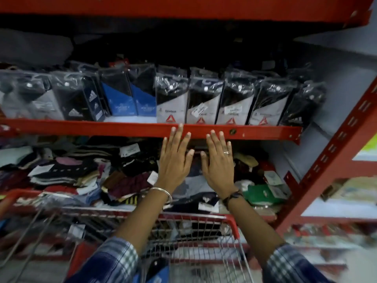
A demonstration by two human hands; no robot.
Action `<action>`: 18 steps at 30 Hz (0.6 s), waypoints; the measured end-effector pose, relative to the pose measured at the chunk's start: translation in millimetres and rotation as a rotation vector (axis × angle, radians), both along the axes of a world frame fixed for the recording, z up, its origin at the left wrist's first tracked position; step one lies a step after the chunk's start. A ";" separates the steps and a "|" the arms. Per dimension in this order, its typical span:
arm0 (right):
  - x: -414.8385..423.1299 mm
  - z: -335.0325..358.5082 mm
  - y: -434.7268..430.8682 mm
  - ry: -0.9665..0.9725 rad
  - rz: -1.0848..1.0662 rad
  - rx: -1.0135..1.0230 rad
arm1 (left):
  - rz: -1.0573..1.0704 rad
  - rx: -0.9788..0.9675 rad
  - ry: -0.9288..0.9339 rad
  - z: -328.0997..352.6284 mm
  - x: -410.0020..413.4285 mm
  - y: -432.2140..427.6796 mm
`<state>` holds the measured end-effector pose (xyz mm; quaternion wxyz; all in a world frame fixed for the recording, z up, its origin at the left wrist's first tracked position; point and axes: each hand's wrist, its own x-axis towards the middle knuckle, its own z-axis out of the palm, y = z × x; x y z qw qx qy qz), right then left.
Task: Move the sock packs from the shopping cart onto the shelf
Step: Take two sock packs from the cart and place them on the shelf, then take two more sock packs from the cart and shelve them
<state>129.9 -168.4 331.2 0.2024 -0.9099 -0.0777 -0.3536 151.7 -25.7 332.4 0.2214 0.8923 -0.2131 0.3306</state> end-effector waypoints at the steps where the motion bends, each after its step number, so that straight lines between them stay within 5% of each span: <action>1: -11.8 -10.6 9.7 0.025 0.016 0.018 | 0.007 -0.034 0.023 -8.3 -10.0 9.5; 6: -58.3 -68.1 54.1 0.237 0.079 0.075 | 0.058 -0.172 0.140 -57.2 -50.8 54.4; 18: -125.3 -211.2 130.1 0.762 0.092 0.132 | 0.182 -0.119 0.596 -223.4 -137.7 162.3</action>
